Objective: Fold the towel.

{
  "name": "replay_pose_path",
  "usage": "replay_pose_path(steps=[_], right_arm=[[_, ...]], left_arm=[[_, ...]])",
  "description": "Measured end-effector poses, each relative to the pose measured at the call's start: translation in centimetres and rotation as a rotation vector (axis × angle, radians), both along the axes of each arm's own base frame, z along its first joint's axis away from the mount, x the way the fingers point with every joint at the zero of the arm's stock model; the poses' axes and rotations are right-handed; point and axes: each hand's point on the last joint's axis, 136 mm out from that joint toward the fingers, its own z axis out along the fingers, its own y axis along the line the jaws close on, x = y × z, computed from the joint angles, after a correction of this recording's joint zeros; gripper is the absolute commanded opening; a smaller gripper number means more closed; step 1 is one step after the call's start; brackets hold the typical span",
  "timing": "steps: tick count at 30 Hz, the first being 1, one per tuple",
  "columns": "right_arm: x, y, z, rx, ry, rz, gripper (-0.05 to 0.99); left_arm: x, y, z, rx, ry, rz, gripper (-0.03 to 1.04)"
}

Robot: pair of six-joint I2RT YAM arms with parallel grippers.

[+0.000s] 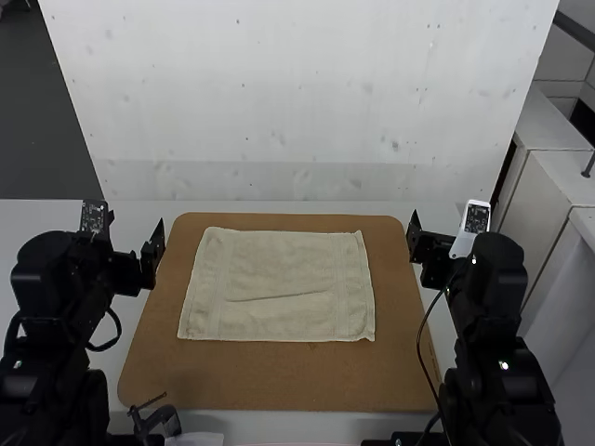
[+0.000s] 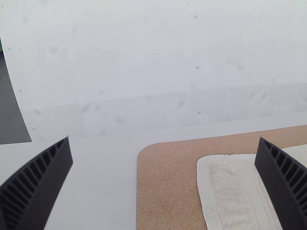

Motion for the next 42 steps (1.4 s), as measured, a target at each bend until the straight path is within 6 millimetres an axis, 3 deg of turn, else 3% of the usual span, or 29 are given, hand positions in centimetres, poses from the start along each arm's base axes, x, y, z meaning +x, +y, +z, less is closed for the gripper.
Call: replay_pose_path(steps=[13,18,21,27,30,35,38,42], right_arm=[[-0.2,0.3,-0.8,0.0,0.047,0.02,0.96],[0.9,1.0,-0.2,0.003,0.156,0.052,0.96],[2.2,1.3,-0.6,0.008,0.23,0.064,0.96],[5.4,2.0,-3.7,0.008,0.447,0.085,0.96],[7.3,2.7,-5.7,0.002,0.567,0.102,0.96],[10.5,4.9,-8.5,-0.021,0.67,0.149,0.96],[12.1,5.7,-9.9,-0.032,0.721,0.161,0.96],[14.1,7.7,-12.7,-0.057,0.802,0.198,0.96]], left_arm=[[-0.3,-0.2,0.2,-0.009,0.029,-0.01,0.98],[0.8,-1.0,1.0,-0.029,0.163,-0.046,0.98],[1.9,-1.9,-0.7,-0.034,0.316,-0.076,0.98],[3.9,-2.0,-3.8,-0.028,0.52,-0.059,0.98],[5.5,-2.0,-4.4,-0.025,0.593,-0.052,0.98],[8.1,-2.1,-5.7,-0.021,0.687,-0.045,0.98],[8.8,-2.1,-7.3,-0.021,0.741,-0.039,0.98],[9.4,-2.0,-7.5,-0.024,0.741,-0.031,0.98]])
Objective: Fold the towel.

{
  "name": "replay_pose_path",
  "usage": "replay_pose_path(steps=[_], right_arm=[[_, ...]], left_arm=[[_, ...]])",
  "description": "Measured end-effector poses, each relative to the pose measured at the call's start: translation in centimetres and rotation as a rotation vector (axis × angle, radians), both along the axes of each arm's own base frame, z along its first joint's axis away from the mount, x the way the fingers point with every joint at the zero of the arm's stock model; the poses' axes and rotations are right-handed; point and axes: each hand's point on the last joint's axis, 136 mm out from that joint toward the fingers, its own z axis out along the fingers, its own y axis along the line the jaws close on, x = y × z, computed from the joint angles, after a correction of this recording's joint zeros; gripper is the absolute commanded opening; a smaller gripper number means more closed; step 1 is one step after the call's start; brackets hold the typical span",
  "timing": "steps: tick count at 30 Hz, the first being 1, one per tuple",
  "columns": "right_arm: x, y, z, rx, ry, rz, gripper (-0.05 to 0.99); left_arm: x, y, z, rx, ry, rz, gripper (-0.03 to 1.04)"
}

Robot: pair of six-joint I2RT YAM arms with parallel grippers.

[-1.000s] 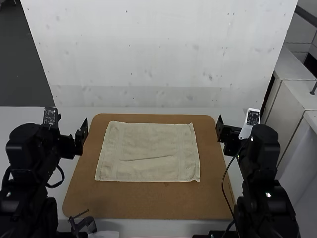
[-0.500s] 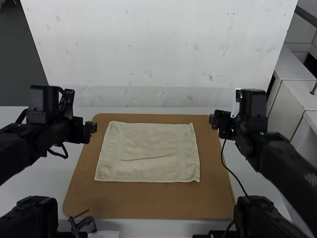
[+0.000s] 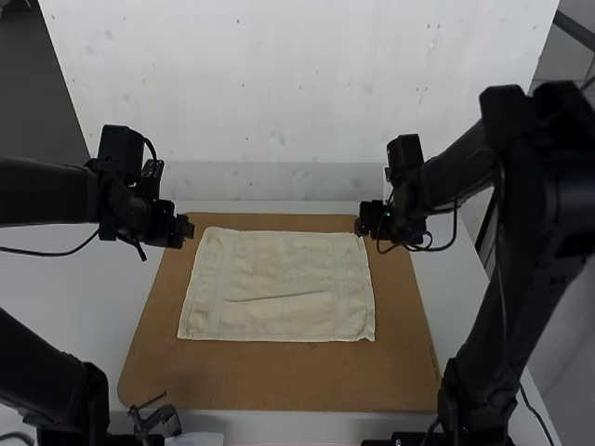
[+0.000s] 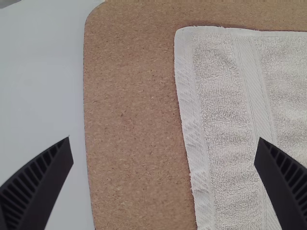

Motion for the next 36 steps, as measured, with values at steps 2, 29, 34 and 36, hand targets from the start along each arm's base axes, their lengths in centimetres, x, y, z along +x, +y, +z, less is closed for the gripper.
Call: replay_pose_path(steps=[2,29,34,36], right_arm=[[0.7,0.7,-1.4,-0.008,0.035,0.015,0.96],[6.1,4.3,-5.8,-0.076,0.074,0.045,0.01],[5.9,5.0,-5.8,-0.083,0.074,0.059,0.02],[5.9,5.0,-5.8,-0.084,0.074,0.059,0.02]], left_arm=[[0.3,0.1,0.3,-0.001,-0.014,0.004,0.98],[2.1,0.1,-2.7,0.001,0.033,0.007,0.98],[3.0,-0.1,-4.6,0.004,0.092,0.004,0.98],[3.8,-0.3,-5.6,0.006,0.118,0.001,0.98]])
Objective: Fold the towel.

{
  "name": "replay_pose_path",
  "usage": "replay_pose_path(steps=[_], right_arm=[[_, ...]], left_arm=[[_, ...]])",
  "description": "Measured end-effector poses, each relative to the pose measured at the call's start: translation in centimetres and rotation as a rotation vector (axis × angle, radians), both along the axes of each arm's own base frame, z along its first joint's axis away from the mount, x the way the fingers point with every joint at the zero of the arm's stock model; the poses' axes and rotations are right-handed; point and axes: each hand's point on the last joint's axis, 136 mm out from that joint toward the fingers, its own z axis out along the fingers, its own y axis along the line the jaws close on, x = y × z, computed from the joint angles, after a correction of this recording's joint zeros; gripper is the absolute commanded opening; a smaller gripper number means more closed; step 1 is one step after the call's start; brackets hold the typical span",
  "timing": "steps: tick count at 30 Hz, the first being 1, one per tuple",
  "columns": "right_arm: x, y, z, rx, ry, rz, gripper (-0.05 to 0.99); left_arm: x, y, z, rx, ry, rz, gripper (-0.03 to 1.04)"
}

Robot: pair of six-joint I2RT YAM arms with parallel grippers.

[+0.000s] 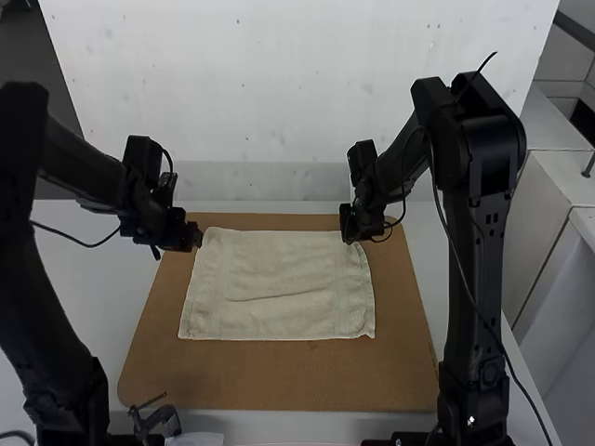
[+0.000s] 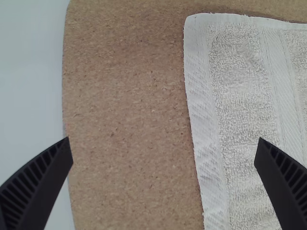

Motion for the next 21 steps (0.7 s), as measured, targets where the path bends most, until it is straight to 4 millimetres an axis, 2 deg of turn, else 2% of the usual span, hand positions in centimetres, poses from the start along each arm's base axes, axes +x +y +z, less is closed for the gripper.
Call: replay_pose_path(steps=[7,13,17,19,20,21], right_arm=[[0.0,0.0,0.0,-0.001,0.0,-0.001,0.02],[0.0,0.0,0.0,-0.001,0.0,0.0,0.02],[0.0,0.0,0.0,-0.001,0.0,-0.001,0.02],[0.0,0.0,0.0,-0.002,0.0,0.0,0.02],[0.0,0.0,0.0,-0.002,0.0,0.0,0.02],[0.0,-0.1,0.0,-0.002,0.0,0.0,0.02]], left_arm=[[3.2,-1.1,-2.7,0.012,0.086,-0.016,0.98],[6.6,-1.5,-3.7,0.016,0.087,0.001,0.98],[7.8,-1.7,-4.7,0.025,0.104,0.006,0.96],[8.2,-2.0,-4.5,0.026,0.1,0.003,0.87],[8.3,-2.3,-4.6,0.026,0.105,-0.001,0.8],[8.2,-2.5,-4.8,0.031,0.116,-0.004,0.67]])
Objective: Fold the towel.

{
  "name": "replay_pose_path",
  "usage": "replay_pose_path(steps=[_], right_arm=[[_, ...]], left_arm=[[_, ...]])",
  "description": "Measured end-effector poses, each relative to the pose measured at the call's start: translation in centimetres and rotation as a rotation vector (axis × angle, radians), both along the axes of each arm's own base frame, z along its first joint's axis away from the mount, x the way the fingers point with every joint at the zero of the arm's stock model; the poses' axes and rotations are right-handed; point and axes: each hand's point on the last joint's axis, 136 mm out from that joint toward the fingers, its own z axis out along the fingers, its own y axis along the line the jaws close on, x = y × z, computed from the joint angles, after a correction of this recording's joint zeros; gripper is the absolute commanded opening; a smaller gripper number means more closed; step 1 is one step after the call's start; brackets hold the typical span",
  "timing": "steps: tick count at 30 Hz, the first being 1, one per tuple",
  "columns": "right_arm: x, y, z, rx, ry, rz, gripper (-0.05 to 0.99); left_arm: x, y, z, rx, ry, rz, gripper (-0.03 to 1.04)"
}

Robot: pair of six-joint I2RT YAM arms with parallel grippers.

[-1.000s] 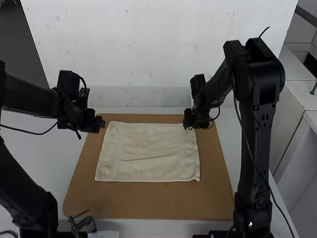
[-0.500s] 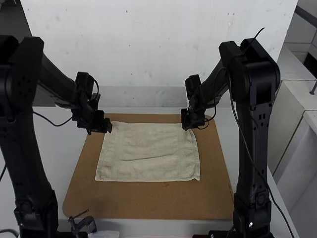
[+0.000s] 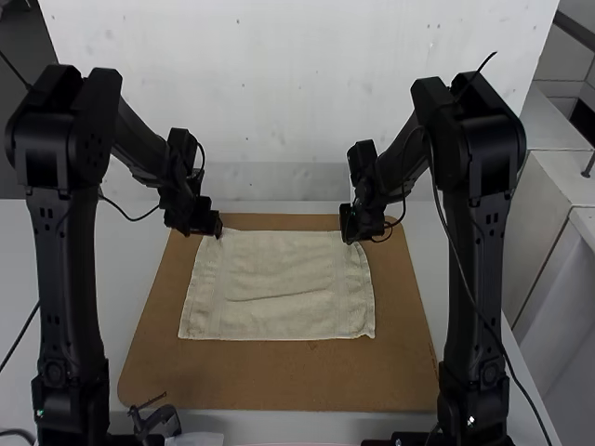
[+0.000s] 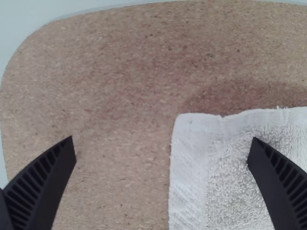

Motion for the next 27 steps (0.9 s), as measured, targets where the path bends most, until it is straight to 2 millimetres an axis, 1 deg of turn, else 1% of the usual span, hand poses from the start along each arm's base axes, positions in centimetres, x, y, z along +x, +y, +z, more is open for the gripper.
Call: replay_pose_path(steps=[1,3,4,5,8,14,20,23,25,27], right_arm=[[0.0,0.0,0.0,0.001,0.0,0.0,0.02],[0.0,0.0,0.0,0.002,0.0,0.0,0.02],[0.0,-0.1,0.0,0.004,0.001,0.0,0.02],[0.0,-0.1,0.0,0.005,0.001,0.0,0.02],[0.0,-0.1,0.0,0.005,0.001,0.001,0.02],[0.1,-0.1,0.1,0.011,0.001,0.001,0.02],[0.5,-0.3,0.5,0.014,-0.014,-0.02,0.01],[1.4,-1.0,1.0,0.009,-0.045,-0.047,0.02],[2.0,-1.4,1.6,0.014,-0.073,-0.062,0.02],[2.7,-1.7,2.8,0.023,-0.11,-0.077,0.02]], left_arm=[[0.0,-0.2,0.0,0.001,0.01,-0.001,0.5],[0.1,-0.6,0.1,-0.001,0.041,-0.002,0.19],[0.3,-0.9,0.0,0.0,0.046,-0.004,0.08],[0.5,-1.2,0.1,-0.009,0.047,-0.009,0.02],[0.5,-1.9,0.0,-0.012,0.048,-0.021,0.02],[0.3,-1.9,0.0,-0.011,0.058,-0.023,0.02],[-0.5,-2.2,0.7,-0.021,0.071,-0.03,0.02],[-0.4,-2.6,2.0,-0.034,0.05,-0.036,0.02],[-0.1,-2.9,3.6,-0.047,0.016,-0.037,0.02],[0.3,-3.0,5.5,-0.061,-0.025,-0.032,0.02]])
